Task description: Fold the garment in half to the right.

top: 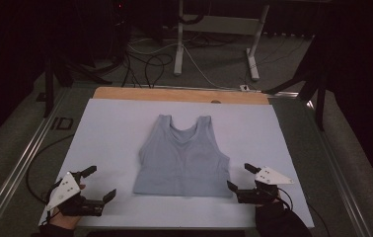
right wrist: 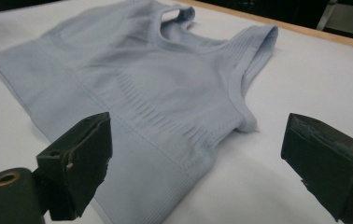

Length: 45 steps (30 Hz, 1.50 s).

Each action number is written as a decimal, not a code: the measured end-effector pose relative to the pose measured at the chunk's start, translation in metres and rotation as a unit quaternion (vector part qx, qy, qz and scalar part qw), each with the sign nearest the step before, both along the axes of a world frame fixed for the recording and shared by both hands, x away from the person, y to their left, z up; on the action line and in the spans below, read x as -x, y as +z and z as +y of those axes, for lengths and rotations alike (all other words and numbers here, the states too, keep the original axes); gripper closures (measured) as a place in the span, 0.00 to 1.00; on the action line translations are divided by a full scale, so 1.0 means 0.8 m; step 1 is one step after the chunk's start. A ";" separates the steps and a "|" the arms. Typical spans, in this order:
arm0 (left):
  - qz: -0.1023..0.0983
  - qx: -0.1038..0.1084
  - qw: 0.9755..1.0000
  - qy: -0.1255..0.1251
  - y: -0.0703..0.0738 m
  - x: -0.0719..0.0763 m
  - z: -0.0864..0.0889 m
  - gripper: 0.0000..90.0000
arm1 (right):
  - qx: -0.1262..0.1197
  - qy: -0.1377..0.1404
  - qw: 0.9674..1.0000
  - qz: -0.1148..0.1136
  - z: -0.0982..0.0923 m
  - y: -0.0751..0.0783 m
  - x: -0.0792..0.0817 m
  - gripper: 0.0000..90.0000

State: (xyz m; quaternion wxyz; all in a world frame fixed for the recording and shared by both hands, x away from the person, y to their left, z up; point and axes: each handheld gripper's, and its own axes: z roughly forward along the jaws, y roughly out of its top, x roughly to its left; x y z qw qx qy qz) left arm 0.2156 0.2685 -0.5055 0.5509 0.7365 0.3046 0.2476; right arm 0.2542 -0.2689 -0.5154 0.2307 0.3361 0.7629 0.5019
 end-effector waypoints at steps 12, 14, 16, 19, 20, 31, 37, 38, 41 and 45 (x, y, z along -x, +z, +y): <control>-0.001 -0.003 1.000 0.004 0.003 0.000 0.001 0.00 | 0.015 0.001 1.000 0.001 0.001 0.000 0.001 0.10; -0.002 -0.004 1.000 0.002 0.004 -0.001 0.000 0.00 | 0.008 0.003 1.000 0.005 0.000 0.001 0.001 0.10; 0.000 -0.005 1.000 0.003 0.004 -0.001 0.000 0.00 | 0.002 0.004 1.000 0.011 0.000 0.002 0.001 0.10; -0.002 -0.006 1.000 0.002 0.006 -0.001 -0.001 0.00 | 0.006 0.006 1.000 0.012 0.000 0.002 0.001 0.10; -0.002 -0.006 1.000 0.003 0.006 -0.001 -0.001 0.00 | 0.009 0.006 1.000 0.012 0.000 0.002 0.001 0.10; -0.008 -0.010 1.000 0.001 0.012 -0.001 -0.003 0.00 | 0.005 0.003 1.000 0.016 0.001 0.009 0.002 0.10; -0.007 -0.001 1.000 -0.008 0.025 -0.003 -0.005 0.00 | -0.003 0.007 1.000 0.018 0.004 0.031 0.004 0.10; -0.007 0.001 1.000 -0.009 0.028 -0.003 -0.006 0.00 | -0.008 0.008 1.000 0.016 0.005 0.037 0.004 0.10; -0.007 0.001 1.000 -0.017 0.038 -0.006 -0.008 0.00 | -0.002 0.013 1.000 0.009 0.010 0.058 0.000 0.10; -0.004 -0.001 1.000 -0.026 0.049 -0.009 -0.012 0.00 | 0.000 0.016 1.000 0.003 0.014 0.078 -0.008 0.10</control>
